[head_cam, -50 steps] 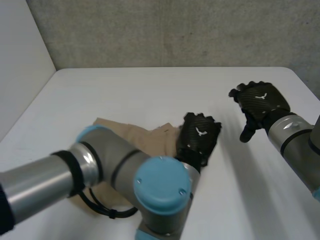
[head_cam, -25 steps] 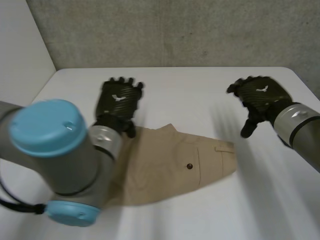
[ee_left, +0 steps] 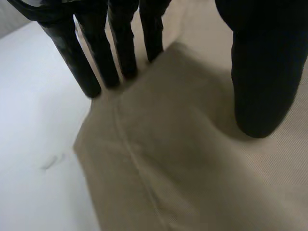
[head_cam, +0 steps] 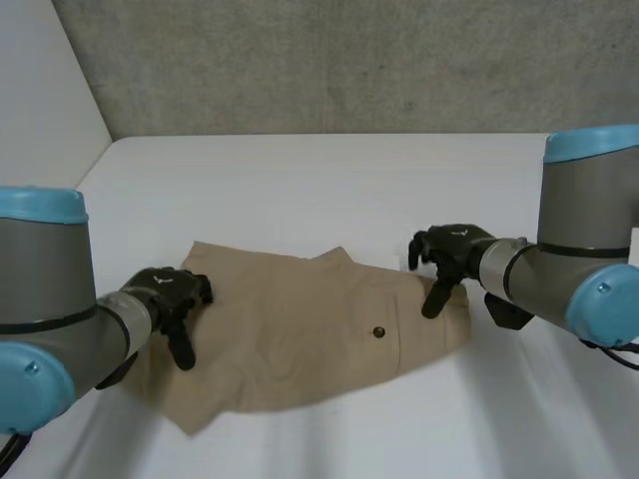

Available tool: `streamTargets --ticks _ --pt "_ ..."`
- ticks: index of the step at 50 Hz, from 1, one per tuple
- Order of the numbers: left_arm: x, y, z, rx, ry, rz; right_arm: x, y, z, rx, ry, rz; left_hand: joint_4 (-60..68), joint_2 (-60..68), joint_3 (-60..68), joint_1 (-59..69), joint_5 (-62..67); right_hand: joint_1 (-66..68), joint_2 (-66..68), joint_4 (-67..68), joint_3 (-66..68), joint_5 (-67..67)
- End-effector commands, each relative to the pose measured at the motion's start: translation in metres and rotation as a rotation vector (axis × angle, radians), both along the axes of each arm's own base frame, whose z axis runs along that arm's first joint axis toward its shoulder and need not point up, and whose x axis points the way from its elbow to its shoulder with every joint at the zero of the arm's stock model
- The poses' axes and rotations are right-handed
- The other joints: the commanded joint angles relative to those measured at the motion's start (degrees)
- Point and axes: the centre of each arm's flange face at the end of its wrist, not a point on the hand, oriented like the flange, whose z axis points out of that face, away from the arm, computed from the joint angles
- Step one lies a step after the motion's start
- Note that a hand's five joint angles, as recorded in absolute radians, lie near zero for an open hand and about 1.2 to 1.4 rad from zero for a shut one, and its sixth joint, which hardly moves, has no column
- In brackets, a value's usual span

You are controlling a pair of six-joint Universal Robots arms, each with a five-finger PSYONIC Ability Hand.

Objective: Fold the shorts.

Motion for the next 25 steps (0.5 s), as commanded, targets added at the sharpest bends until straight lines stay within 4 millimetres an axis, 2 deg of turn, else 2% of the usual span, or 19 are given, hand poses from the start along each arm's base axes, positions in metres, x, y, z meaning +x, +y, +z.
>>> streamTargets --ticks 1,4,7,8,11,12,14,15,16,18,19,20,21,23,25 --pt "-0.011 -0.018 -0.003 -0.054 0.012 -0.013 0.002 -0.005 -0.003 -0.021 0.025 0.015 35.63 35.72 35.94 35.03 35.78 48.69 44.68 44.52 44.48 45.61" --pt "-0.018 -0.030 -0.008 -0.079 0.010 -0.028 0.005 -0.012 0.002 -0.053 0.020 0.016 49.90 50.00 50.22 49.30 50.06 52.75 48.74 48.58 48.54 49.67" --pt "-0.024 -0.046 -0.006 -0.115 0.020 -0.022 0.009 -0.019 0.008 -0.093 0.011 0.023 49.96 50.05 50.27 49.36 50.11 52.75 48.74 48.58 48.54 49.67" --pt "-0.029 -0.059 0.002 -0.162 0.037 -0.021 0.015 -0.024 0.017 -0.161 0.022 0.037 49.96 50.05 50.27 49.36 50.11 52.75 48.74 48.58 48.54 49.67" --pt "-0.037 -0.079 0.025 -0.272 0.070 -0.010 0.021 -0.037 0.034 -0.292 0.032 0.036 49.96 50.05 50.27 49.36 50.11 52.75 48.74 48.58 48.54 49.67" --pt "-0.044 -0.092 0.048 -0.378 0.105 0.006 0.028 -0.045 0.051 -0.418 0.024 0.035 49.96 50.05 50.27 49.36 50.11 52.75 48.74 48.58 48.54 49.67" --pt "-0.050 -0.103 0.071 -0.494 0.143 0.030 0.035 -0.052 0.069 -0.550 -0.001 0.029 49.96 50.05 50.27 49.36 50.11 52.75 48.74 48.58 48.54 49.67" --pt "-0.053 -0.108 0.084 -0.555 0.165 0.047 0.040 -0.055 0.084 -0.636 -0.033 0.022 49.96 50.05 50.27 49.36 50.11 52.75 48.74 48.58 48.54 49.67" --pt "-0.058 -0.115 0.104 -0.665 0.211 0.081 0.045 -0.058 0.111 -0.778 -0.087 0.007 49.96 50.05 50.27 49.36 50.11 52.75 48.74 48.58 48.54 49.67" --pt "-0.062 -0.117 0.123 -0.772 0.265 0.114 0.045 -0.060 0.139 -0.921 -0.156 -0.023 49.96 50.05 50.27 49.36 50.11 52.75 48.74 48.58 48.54 49.67" --pt "-0.065 -0.116 0.134 -0.826 0.297 0.124 0.044 -0.058 0.161 -1.047 -0.222 -0.050 49.96 50.05 50.27 49.36 50.11 52.75 48.74 48.58 48.54 49.67" --pt "-0.067 -0.111 0.160 -0.946 0.359 0.149 0.044 -0.055 0.170 -1.100 -0.252 -0.062 49.96 50.05 50.27 49.36 50.11 52.75 48.74 48.58 48.54 49.67" --pt "-0.068 -0.106 0.172 -0.999 0.391 0.157 0.043 -0.051 0.180 -1.152 -0.278 -0.070 49.96 50.05 50.27 49.36 50.11 52.75 48.74 48.58 48.54 49.67" --pt "-0.069 -0.095 0.188 -1.081 0.450 0.165 0.043 -0.038 0.193 -1.232 -0.324 -0.064 49.96 50.05 50.27 49.36 50.11 52.75 48.74 48.58 48.54 49.67" --pt "-0.069 -0.082 0.189 -1.127 0.490 0.157 0.044 -0.031 0.193 -1.241 -0.333 -0.050 49.96 50.05 50.27 49.36 50.11 52.75 48.74 48.58 48.54 49.67"
